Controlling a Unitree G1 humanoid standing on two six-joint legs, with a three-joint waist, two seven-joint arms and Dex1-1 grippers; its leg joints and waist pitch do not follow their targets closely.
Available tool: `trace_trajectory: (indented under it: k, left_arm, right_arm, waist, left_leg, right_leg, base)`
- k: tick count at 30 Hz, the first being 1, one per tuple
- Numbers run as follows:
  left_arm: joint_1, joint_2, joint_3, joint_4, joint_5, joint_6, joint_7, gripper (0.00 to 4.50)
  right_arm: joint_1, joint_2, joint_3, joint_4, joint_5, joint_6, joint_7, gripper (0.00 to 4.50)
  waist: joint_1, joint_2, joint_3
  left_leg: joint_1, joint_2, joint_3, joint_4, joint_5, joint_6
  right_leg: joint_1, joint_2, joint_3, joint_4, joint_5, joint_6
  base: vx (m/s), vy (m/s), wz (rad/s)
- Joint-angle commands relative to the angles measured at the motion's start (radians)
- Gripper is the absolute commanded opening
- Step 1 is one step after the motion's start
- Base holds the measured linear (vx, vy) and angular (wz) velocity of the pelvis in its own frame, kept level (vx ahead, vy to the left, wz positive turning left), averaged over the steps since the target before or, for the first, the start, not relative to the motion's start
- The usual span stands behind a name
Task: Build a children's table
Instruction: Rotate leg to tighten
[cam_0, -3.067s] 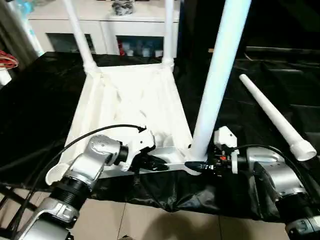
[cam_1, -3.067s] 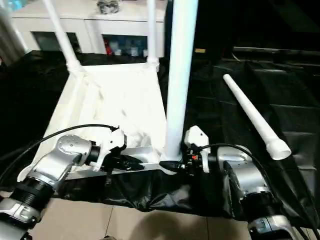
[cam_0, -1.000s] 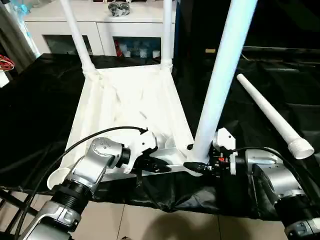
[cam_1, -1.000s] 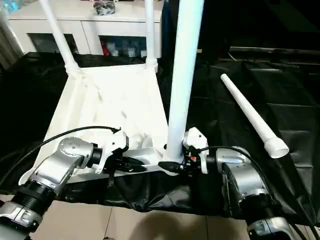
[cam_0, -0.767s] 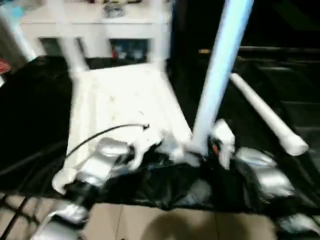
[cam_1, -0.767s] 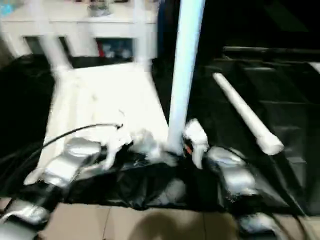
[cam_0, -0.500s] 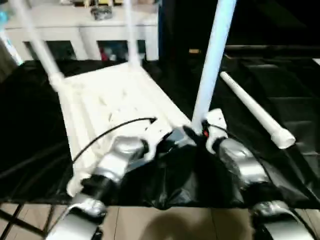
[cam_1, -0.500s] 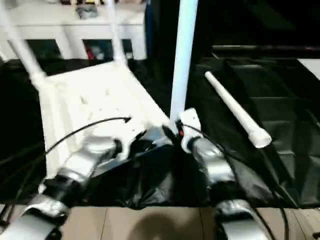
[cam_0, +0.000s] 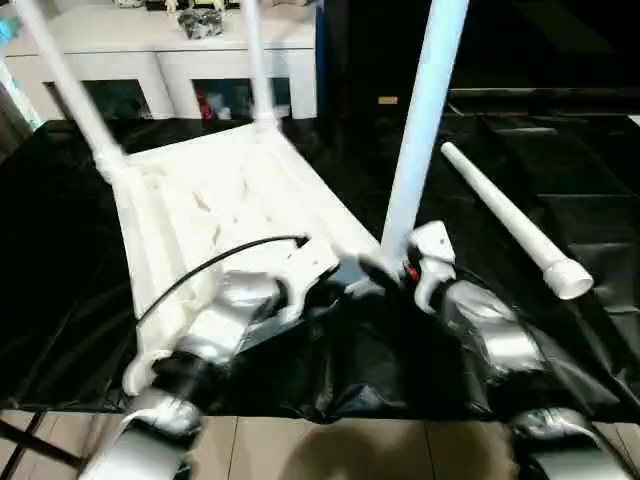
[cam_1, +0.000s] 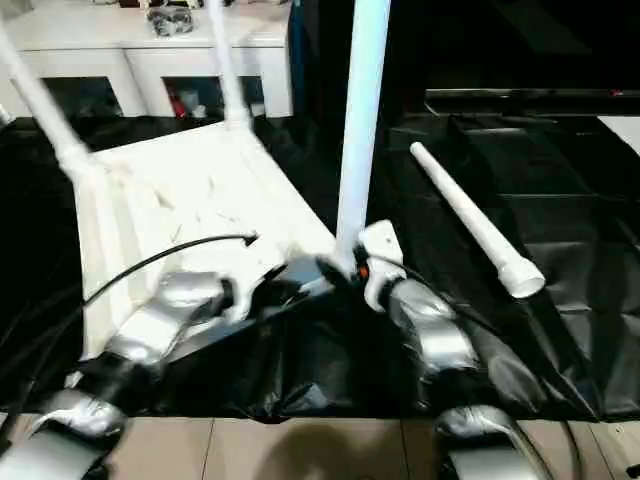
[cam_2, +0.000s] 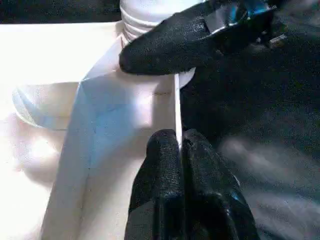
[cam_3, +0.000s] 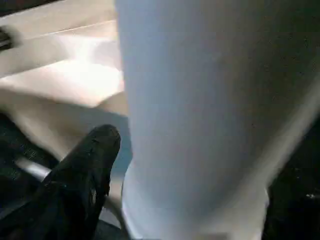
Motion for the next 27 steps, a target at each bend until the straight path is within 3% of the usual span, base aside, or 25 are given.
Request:
trace_trajectory:
  k: [1,6,13,23,27]
  left_arm:
    - [-0.004,-0.017,-0.025,-0.044,-0.047,-0.039,-0.057,0.00]
    - [0.000,0.041,-0.021,-0.048,-0.062,-0.049,-0.147,0.00]
    - [-0.002,0.080,-0.020,-0.045,-0.070,-0.042,-0.203,0.00]
    - [0.004,0.093,-0.027,-0.056,-0.083,-0.028,-0.240,0.00]
    - [-0.011,0.056,-0.007,-0.025,-0.065,-0.039,-0.156,0.00]
  right_arm:
    - [0.011,0.003,0.057,-0.041,0.020,-0.001,0.092,3.80]
    - [0.071,-0.101,0.079,-0.158,0.076,0.031,0.309,3.80]
    - [0.091,-0.160,0.093,-0.219,0.110,0.079,0.418,3.80]
    - [0.110,-0.175,0.100,-0.267,0.135,0.133,0.460,2.99]
    - [0.112,-0.141,0.094,-0.260,0.134,0.128,0.404,2.79]
  waist:
    - [0.006,-0.016,-0.067]
    - [0.027,-0.015,-0.067]
    - [0.043,-0.015,-0.067]
    - [0.051,-0.015,-0.069]
    - [0.051,-0.015,-0.069]
  left_leg:
    - [0.010,0.036,-0.006,-0.063,-0.259,0.101]
    - [0.010,0.038,-0.005,-0.063,-0.249,0.101]
    - [0.011,0.039,-0.006,-0.065,-0.245,0.090]
    - [0.010,0.039,-0.006,-0.063,-0.227,0.085]
    - [0.009,0.040,-0.006,-0.063,-0.223,0.082]
  right_leg:
    - [0.049,-0.054,0.046,-0.072,-0.308,-0.208]
    - [0.051,-0.054,0.047,-0.069,-0.295,-0.206]
    - [0.051,-0.055,0.046,-0.069,-0.307,-0.201]
    - [0.052,-0.056,0.047,-0.067,-0.291,-0.205]
    - [0.051,-0.056,0.047,-0.067,-0.285,-0.204]
  base:
    - [0.000,0.000,0.00]
    - [0.000,0.000,0.00]
    - [0.000,0.000,0.00]
    - [0.000,0.000,0.00]
    - [0.000,0.000,0.00]
